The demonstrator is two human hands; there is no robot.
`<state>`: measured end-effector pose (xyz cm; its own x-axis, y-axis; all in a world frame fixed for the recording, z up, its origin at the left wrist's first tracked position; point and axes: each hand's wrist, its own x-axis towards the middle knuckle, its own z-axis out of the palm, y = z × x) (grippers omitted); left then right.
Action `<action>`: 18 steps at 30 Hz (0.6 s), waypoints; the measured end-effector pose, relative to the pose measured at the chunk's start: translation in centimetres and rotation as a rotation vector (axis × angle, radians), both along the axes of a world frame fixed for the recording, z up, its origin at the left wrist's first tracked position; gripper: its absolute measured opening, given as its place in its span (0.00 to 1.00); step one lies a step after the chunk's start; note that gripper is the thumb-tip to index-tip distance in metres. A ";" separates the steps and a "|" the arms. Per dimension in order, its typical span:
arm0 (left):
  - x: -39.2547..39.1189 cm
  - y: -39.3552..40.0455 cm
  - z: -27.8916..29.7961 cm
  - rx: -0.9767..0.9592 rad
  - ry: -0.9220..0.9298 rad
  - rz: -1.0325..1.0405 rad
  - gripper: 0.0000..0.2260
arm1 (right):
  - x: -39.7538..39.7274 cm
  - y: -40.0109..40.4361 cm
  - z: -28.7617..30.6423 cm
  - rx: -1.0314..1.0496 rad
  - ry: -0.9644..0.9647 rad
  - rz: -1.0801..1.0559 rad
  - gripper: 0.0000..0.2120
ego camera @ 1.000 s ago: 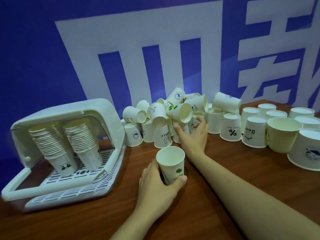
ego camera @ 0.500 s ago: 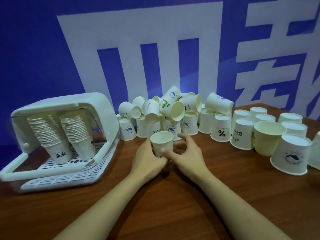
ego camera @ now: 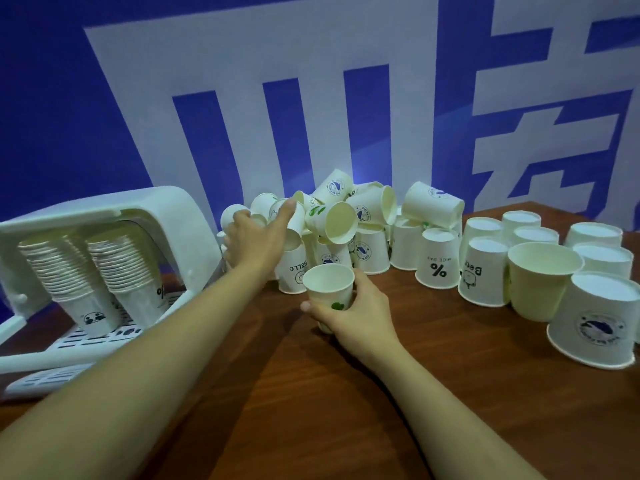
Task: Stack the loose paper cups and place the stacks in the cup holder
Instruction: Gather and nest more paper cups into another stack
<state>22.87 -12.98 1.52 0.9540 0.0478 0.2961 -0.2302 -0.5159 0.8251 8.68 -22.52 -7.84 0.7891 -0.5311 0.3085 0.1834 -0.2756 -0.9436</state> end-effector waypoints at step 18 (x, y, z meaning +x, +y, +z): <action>-3.0 2.6 1.5 -0.318 0.100 -0.356 0.24 | -0.7 0.6 1.1 -0.053 0.019 0.033 0.23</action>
